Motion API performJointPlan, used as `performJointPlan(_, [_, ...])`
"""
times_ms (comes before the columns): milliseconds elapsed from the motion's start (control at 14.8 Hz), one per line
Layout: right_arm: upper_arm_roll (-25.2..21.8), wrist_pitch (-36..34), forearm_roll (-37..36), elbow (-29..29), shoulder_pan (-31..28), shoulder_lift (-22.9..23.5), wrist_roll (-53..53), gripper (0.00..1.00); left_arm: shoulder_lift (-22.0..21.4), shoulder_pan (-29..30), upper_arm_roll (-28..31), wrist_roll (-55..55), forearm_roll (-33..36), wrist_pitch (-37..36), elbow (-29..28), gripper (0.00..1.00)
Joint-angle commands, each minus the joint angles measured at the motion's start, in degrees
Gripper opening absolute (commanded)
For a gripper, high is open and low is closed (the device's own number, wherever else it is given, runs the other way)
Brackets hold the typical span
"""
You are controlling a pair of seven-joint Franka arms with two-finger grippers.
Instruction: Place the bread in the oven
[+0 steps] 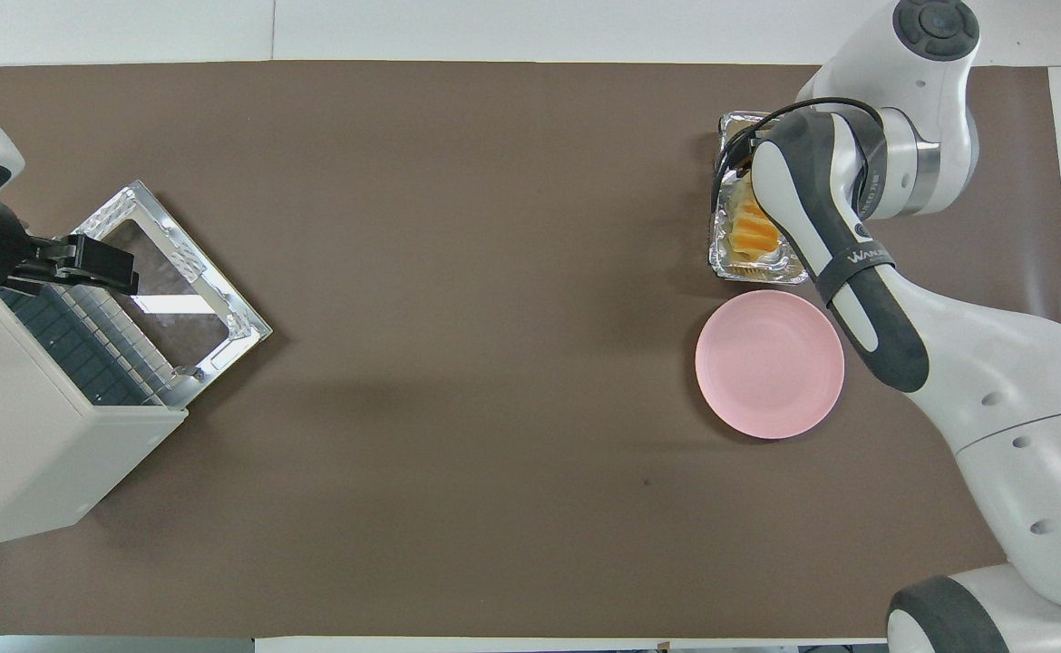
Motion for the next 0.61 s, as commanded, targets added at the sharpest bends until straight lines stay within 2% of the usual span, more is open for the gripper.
performJointPlan(0, [-1.3,-1.5,-0.7,0.5,-0.2,-0.5,1.1,1.0,-1.1,-0.1,0.3,0.8,-0.2,-0.3,-0.9,1.0])
performJointPlan(404, [-4.0,-4.1,-1.5,-0.8,0.0,-2.3,1.2,1.0,-1.1,-0.1,0.2,0.8,-0.2,-0.3,-0.9,1.0])
performJointPlan(539, [-4.1,-2.5,-1.4,-3.1,0.0,-2.6,1.2,0.96,-1.1,-0.1,0.2,0.8,-0.2,-0.2,-0.9,1.0])
